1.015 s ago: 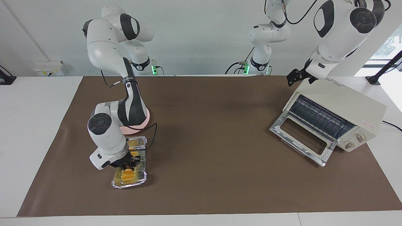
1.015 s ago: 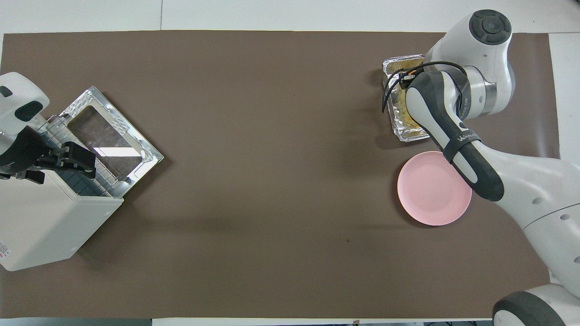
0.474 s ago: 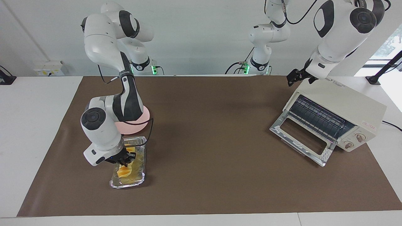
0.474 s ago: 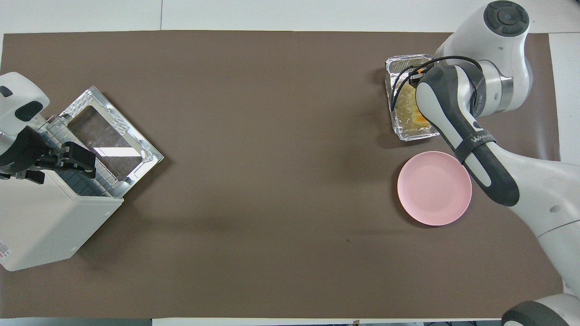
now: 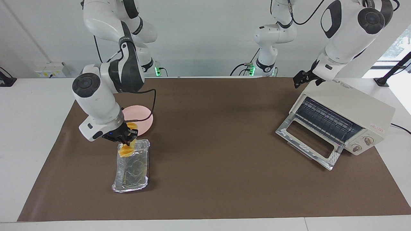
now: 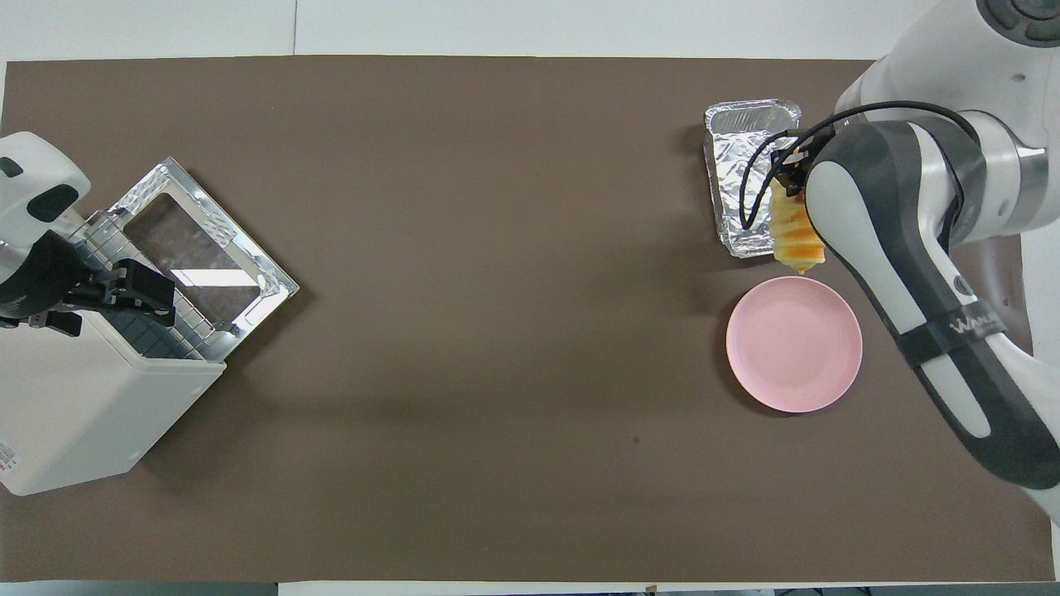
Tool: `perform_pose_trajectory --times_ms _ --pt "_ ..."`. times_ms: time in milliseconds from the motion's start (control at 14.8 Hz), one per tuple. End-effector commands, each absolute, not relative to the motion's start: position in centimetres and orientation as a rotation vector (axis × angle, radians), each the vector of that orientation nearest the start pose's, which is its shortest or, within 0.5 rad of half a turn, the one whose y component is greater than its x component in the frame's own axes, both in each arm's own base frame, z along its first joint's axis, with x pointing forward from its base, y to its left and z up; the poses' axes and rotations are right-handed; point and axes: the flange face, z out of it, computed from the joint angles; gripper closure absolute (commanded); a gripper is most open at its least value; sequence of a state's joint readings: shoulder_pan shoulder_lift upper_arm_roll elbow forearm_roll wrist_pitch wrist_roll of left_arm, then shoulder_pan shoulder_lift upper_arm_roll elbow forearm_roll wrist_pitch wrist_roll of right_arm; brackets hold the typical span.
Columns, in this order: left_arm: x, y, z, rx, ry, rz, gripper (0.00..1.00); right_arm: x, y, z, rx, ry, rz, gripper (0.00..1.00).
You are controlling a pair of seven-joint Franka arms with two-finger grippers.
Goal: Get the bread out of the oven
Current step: 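Move the bread slices onto the pink plate with the right gripper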
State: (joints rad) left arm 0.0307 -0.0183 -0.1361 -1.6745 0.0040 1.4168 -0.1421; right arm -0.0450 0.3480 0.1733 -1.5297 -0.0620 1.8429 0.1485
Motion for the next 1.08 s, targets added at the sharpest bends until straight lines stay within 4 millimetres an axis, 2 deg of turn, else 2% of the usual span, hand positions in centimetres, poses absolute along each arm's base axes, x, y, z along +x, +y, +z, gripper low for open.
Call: perform_pose_trajectory --times_ms 0,203,271,338,474,609,812,1015 --pt "52.0 -5.5 58.1 -3.105 -0.055 0.356 0.0 57.7 5.2 44.5 -3.141 0.036 0.008 1.0" --pt "52.0 -5.5 58.1 -3.105 -0.055 0.356 0.0 52.1 4.7 41.5 -3.125 -0.012 -0.081 1.0" --pt "52.0 -5.5 58.1 -3.105 -0.055 0.356 0.0 50.7 3.6 40.2 -3.114 -0.001 -0.111 1.0" --pt "52.0 -5.5 58.1 -3.105 -0.055 0.356 0.0 49.4 2.9 38.8 -3.101 -0.002 -0.132 1.0" --pt "52.0 -5.5 58.1 -3.105 -0.055 0.356 0.0 47.8 2.7 37.2 -3.088 -0.013 -0.172 1.0" --pt "52.0 -5.5 58.1 -3.105 -0.055 0.356 0.0 47.2 2.6 36.3 -3.09 -0.012 -0.194 1.0" --pt "52.0 -5.5 58.1 -3.105 -0.055 0.356 0.0 47.5 2.6 34.7 -3.086 -0.009 -0.225 1.0" --pt "52.1 -5.4 58.1 -3.105 -0.057 0.357 0.0 47.6 2.6 34.0 -3.085 -0.019 -0.223 1.0"
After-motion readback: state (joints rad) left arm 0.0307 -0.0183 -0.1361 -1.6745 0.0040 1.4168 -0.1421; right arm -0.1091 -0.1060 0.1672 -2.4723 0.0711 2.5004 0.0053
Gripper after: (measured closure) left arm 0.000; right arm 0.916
